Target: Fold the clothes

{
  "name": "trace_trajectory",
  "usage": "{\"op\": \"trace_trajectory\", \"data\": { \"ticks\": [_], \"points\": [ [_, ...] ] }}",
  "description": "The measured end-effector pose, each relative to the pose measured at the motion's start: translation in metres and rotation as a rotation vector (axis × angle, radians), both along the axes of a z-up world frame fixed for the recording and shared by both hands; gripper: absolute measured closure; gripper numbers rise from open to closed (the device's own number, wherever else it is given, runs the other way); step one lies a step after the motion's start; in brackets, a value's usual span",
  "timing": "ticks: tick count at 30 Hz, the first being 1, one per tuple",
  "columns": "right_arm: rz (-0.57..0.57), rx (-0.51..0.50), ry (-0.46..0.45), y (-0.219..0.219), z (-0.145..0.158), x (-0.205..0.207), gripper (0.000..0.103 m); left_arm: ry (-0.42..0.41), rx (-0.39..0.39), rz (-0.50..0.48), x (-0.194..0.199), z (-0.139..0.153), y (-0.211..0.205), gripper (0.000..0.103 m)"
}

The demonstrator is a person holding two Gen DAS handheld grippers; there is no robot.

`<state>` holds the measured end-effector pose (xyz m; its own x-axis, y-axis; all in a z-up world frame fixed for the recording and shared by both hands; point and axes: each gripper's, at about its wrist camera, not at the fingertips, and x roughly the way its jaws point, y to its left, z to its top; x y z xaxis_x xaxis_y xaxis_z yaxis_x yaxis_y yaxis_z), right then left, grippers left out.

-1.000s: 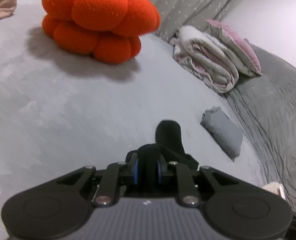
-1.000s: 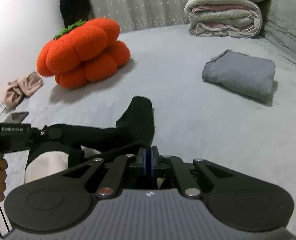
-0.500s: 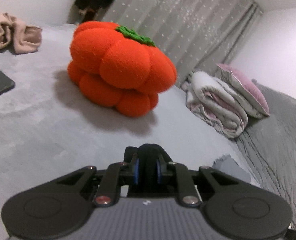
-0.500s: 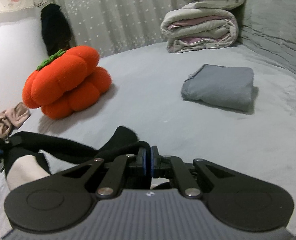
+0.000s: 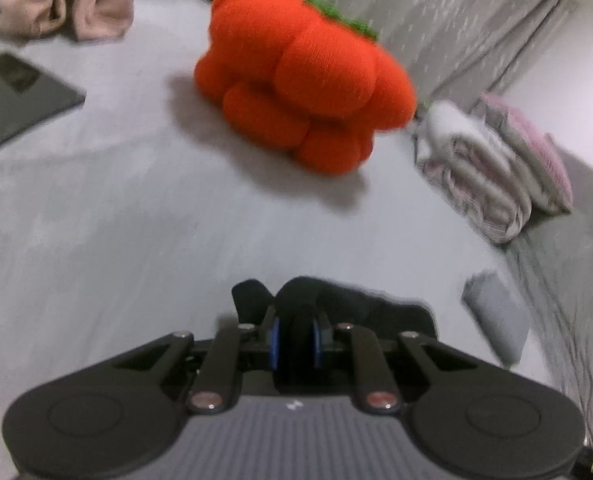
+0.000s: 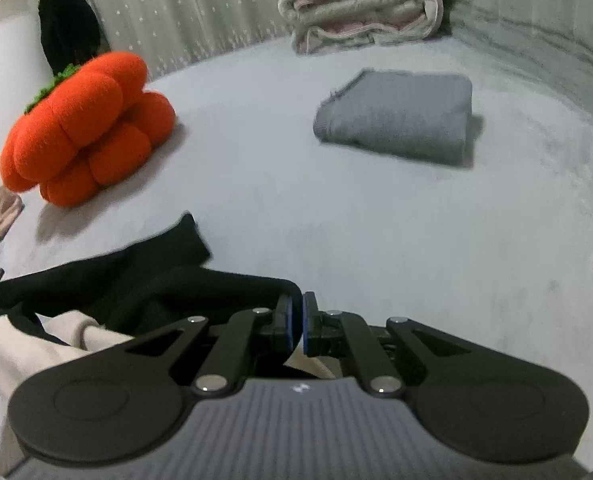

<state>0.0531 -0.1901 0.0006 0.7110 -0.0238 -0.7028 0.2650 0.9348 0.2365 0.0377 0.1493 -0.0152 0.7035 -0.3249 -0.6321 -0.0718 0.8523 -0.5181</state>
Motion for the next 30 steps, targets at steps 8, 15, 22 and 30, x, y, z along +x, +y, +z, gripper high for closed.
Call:
{"op": "trace_trajectory", "data": {
  "ticks": [8, 15, 22, 30],
  "points": [
    [0.048, -0.019, 0.068, 0.008, -0.008, -0.003, 0.098, 0.126, -0.009, -0.076, -0.013, -0.034, 0.014, 0.087],
    [0.081, -0.016, 0.058, 0.007, -0.001, -0.006, 0.087, 0.059, -0.024, -0.110, -0.019, -0.017, 0.015, 0.067],
    [0.086, 0.028, 0.029, 0.003, 0.011, -0.007, 0.086, -0.042, 0.021, -0.143, -0.017, 0.007, -0.002, 0.051],
    [0.116, 0.016, -0.005, 0.011, 0.021, -0.009, 0.049, -0.117, 0.104, -0.223, -0.021, 0.020, -0.023, 0.050]
  ]
}}
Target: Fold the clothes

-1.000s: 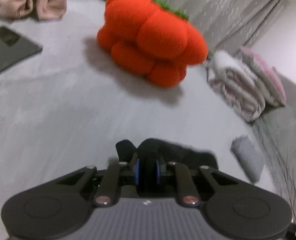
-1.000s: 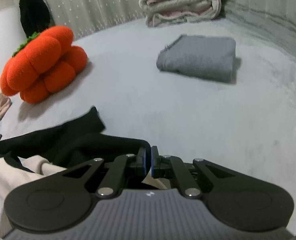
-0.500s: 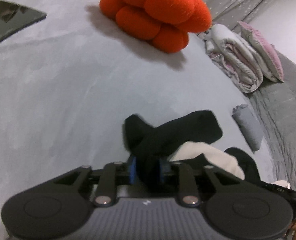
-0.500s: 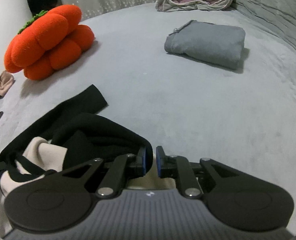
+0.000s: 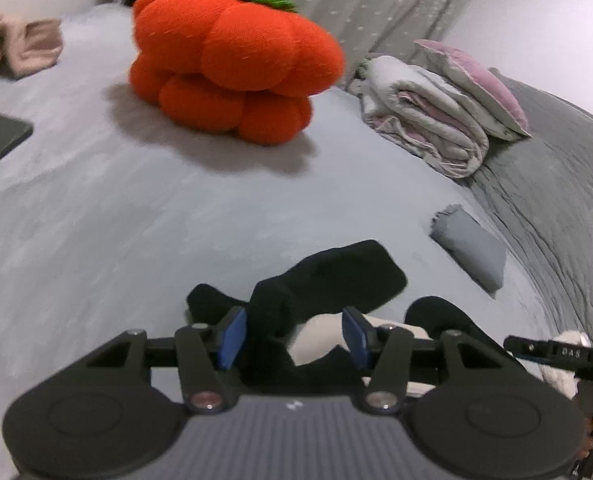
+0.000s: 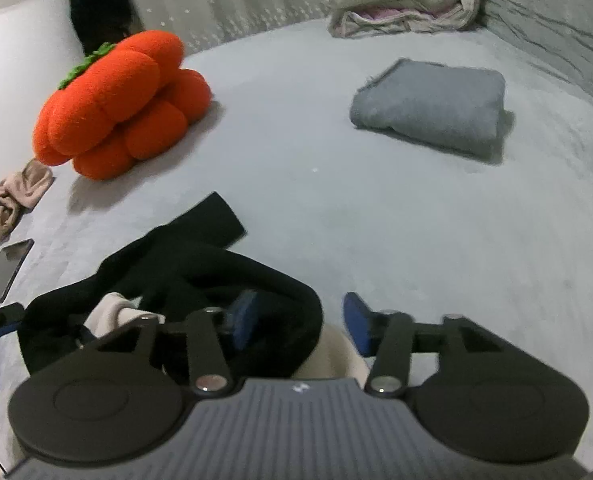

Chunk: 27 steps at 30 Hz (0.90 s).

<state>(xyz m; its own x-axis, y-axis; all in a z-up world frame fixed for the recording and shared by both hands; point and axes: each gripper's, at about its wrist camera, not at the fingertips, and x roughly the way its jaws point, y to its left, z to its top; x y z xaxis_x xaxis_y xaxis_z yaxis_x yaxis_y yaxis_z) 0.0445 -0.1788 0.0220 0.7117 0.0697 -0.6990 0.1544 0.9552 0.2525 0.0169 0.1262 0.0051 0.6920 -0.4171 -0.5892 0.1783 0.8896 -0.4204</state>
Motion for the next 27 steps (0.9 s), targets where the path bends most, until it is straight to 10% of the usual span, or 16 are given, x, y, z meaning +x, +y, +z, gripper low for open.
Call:
{"op": "trace_trajectory", "data": {
  "ticks": [8, 27],
  "points": [
    [0.070, 0.020, -0.068, 0.004, 0.021, -0.020, 0.049, -0.137, 0.040, -0.180, -0.010, 0.014, -0.013, 0.046],
    [0.391, 0.064, 0.174, 0.053, -0.018, -0.018, 0.051, 0.143, 0.080, -0.427, 0.006, -0.046, -0.027, 0.048]
  ]
}}
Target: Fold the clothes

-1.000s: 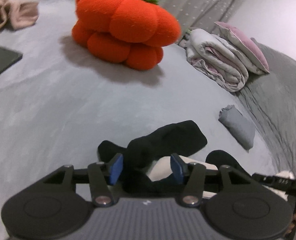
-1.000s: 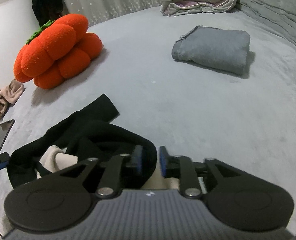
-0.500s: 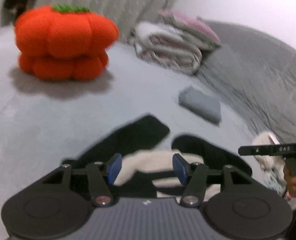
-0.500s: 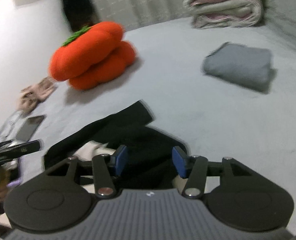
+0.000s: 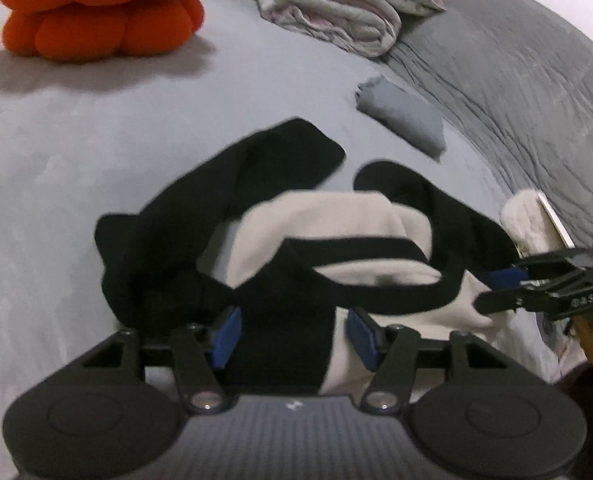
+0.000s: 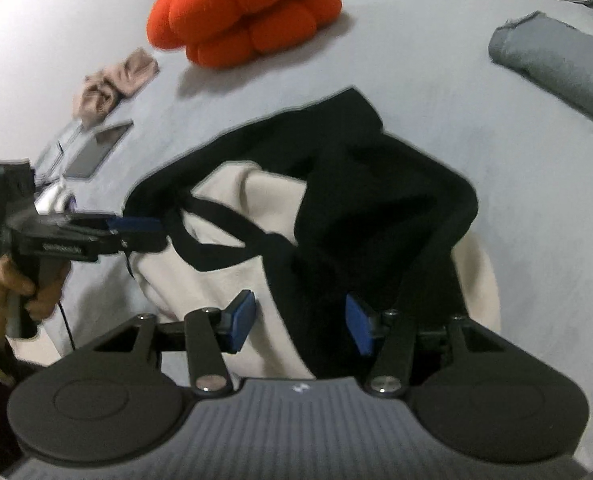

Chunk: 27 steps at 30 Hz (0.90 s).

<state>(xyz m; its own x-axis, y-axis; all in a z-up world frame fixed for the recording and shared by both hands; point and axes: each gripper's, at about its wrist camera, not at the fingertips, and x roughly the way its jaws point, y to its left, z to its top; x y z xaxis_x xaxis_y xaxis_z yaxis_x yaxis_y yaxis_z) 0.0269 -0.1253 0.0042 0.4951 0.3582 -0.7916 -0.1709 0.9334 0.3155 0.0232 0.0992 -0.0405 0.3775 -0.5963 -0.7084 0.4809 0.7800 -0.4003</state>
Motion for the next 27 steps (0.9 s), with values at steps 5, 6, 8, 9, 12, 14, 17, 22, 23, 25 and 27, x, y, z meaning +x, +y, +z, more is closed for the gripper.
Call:
{"op": "trace_trajectory", "data": {
  "ticks": [5, 6, 8, 9, 12, 14, 17, 22, 23, 25, 27],
  "points": [
    [0.038, -0.061, 0.000, 0.014, -0.002, -0.004, 0.080, -0.030, 0.034, -0.042, -0.014, 0.004, -0.009, 0.080],
    [0.041, -0.084, -0.018, 0.016, 0.000, -0.006, 0.083, -0.042, 0.045, -0.045, -0.017, 0.005, -0.010, 0.086],
    [0.038, -0.108, -0.051, 0.019, 0.006, -0.007, 0.084, -0.064, 0.049, -0.042, -0.021, 0.012, -0.012, 0.089],
    [0.031, -0.115, -0.067, 0.020, 0.008, -0.007, 0.085, -0.081, 0.043, -0.030, -0.022, 0.016, -0.011, 0.092],
    [-0.006, -0.129, -0.114, 0.018, 0.016, -0.006, 0.086, -0.137, 0.012, 0.022, -0.025, 0.033, -0.009, 0.100],
    [-0.039, -0.137, -0.149, 0.019, 0.021, -0.006, 0.086, -0.179, -0.028, 0.059, -0.027, 0.045, -0.006, 0.100],
    [-0.090, -0.144, -0.213, 0.022, 0.029, -0.005, 0.086, -0.246, -0.070, 0.110, -0.029, 0.060, -0.006, 0.100],
    [-0.190, -0.150, -0.345, 0.023, 0.048, -0.005, 0.087, -0.308, -0.146, 0.223, -0.024, 0.074, -0.006, 0.100],
    [-0.211, -0.145, -0.365, 0.022, 0.052, -0.004, 0.087, -0.322, -0.162, 0.246, -0.024, 0.077, -0.006, 0.100],
    [-0.243, -0.127, -0.393, 0.019, 0.056, -0.005, 0.087, -0.350, -0.188, 0.282, -0.024, 0.083, -0.007, 0.100],
    [-0.273, -0.115, -0.426, 0.014, 0.061, -0.007, 0.087, -0.387, -0.205, 0.312, -0.025, 0.088, -0.012, 0.100]
  ]
}}
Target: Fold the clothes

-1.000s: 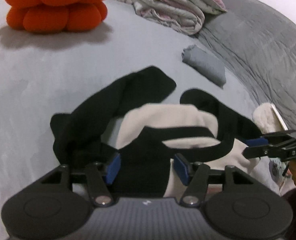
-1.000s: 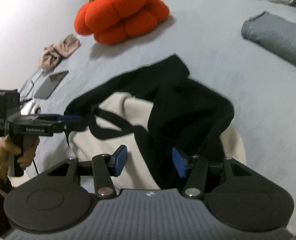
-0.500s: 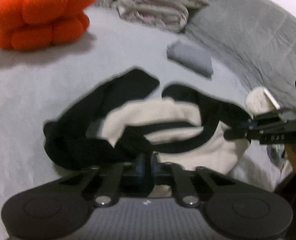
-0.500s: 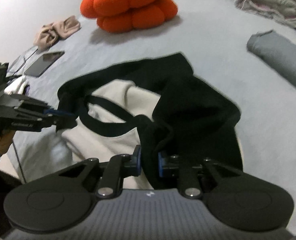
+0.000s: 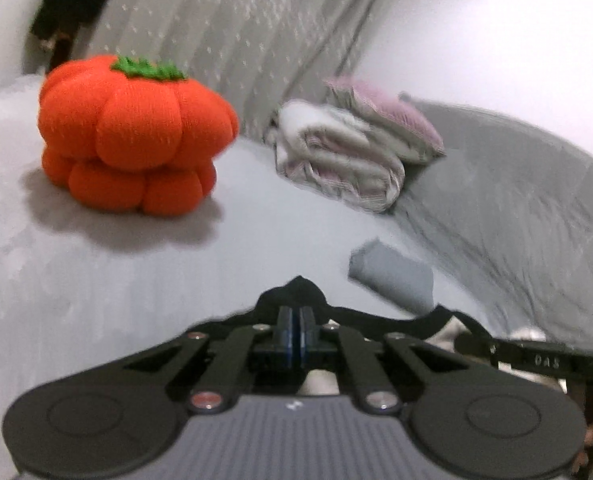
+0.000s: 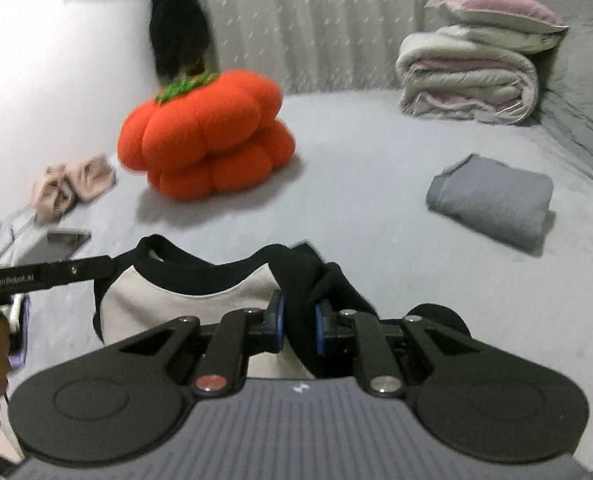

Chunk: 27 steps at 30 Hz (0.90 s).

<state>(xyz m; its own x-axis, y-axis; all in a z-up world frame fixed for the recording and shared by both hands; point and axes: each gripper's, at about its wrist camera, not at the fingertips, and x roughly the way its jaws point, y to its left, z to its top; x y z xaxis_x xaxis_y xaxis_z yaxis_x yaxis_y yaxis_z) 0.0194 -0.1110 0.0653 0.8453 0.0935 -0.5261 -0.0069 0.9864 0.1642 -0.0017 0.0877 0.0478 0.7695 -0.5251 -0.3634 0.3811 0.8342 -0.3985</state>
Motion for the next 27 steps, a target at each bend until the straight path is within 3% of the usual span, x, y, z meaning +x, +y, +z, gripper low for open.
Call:
{"op": "trace_trajectory", "data": {
  "ticks": [6, 16, 27],
  "points": [
    [-0.063, -0.023, -0.095, 0.001, 0.011, 0.009, 0.087, -0.074, 0.023, 0.082, 0.013, 0.009, -0.022, 0.100],
    [-0.151, -0.147, -0.152, 0.003, 0.010, 0.072, 0.087, -0.148, 0.127, 0.165, 0.074, 0.022, -0.050, 0.100],
    [-0.157, -0.153, -0.170, -0.010, -0.014, 0.139, 0.087, -0.138, 0.132, 0.235, 0.144, 0.004, -0.063, 0.102]
  ]
}}
